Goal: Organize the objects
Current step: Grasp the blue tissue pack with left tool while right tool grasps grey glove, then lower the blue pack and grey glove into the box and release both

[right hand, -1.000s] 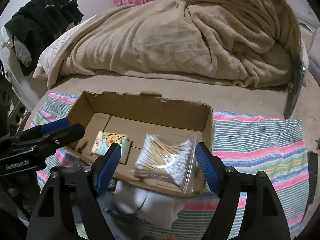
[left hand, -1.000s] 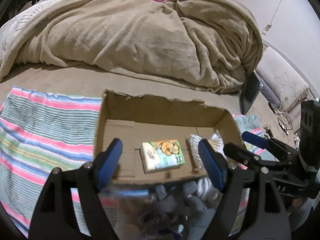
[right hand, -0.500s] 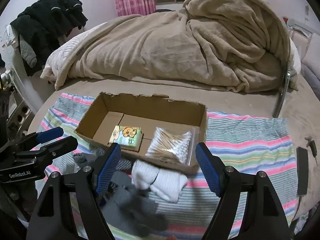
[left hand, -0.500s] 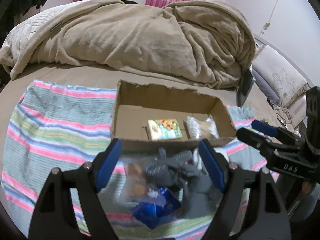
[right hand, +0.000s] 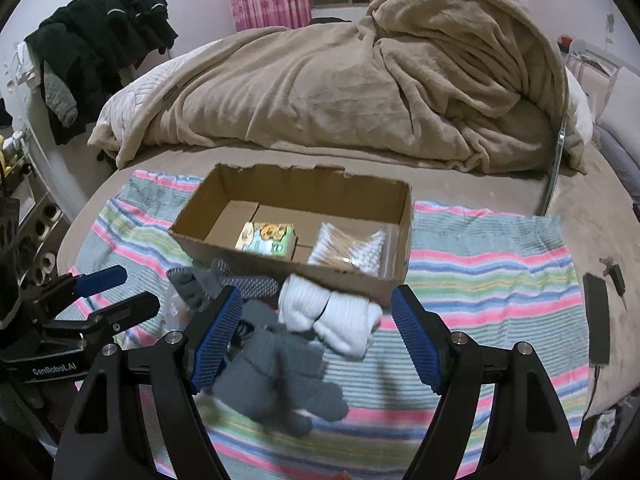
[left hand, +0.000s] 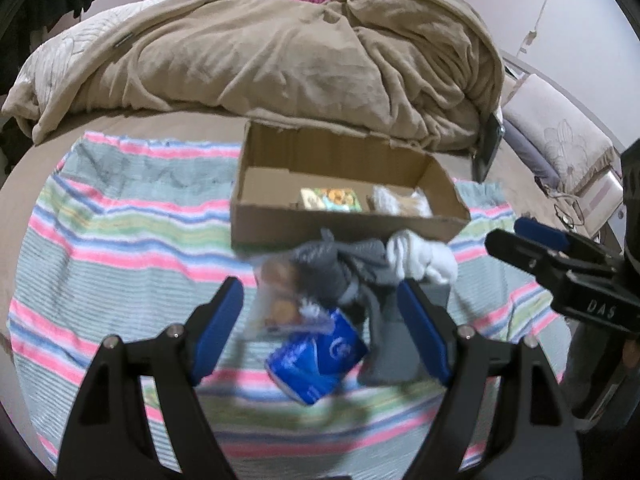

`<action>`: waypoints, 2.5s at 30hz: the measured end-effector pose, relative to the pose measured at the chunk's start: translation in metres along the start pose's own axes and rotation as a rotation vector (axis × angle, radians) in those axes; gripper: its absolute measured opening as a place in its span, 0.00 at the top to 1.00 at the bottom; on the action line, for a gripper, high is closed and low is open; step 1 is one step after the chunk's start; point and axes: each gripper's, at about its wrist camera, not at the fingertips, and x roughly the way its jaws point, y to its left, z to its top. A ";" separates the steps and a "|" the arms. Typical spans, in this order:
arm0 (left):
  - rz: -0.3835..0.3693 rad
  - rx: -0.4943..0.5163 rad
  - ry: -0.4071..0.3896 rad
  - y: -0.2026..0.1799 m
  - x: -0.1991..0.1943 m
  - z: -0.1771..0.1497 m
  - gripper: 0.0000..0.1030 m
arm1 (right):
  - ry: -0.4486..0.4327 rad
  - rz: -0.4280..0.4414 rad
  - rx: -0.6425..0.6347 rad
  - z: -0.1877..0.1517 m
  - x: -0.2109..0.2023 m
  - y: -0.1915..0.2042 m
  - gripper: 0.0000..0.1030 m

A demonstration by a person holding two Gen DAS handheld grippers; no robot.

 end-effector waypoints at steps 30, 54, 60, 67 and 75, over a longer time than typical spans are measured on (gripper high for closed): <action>0.021 -0.022 0.130 0.027 0.051 -0.057 0.22 | 0.182 0.043 -0.004 -0.055 0.061 0.029 0.23; -0.002 0.110 0.117 -0.002 0.061 -0.061 0.60 | 0.211 0.193 0.030 -0.063 0.077 0.022 0.60; -0.004 0.125 0.105 -0.012 0.055 -0.061 0.68 | 0.189 0.185 0.032 -0.062 0.064 0.016 0.62; -0.038 0.146 0.081 -0.028 0.046 -0.058 0.79 | 0.151 0.159 0.046 -0.058 0.043 0.005 0.62; -0.059 0.162 0.057 -0.037 0.028 -0.055 0.84 | 0.104 0.141 0.048 -0.050 0.020 -0.002 0.62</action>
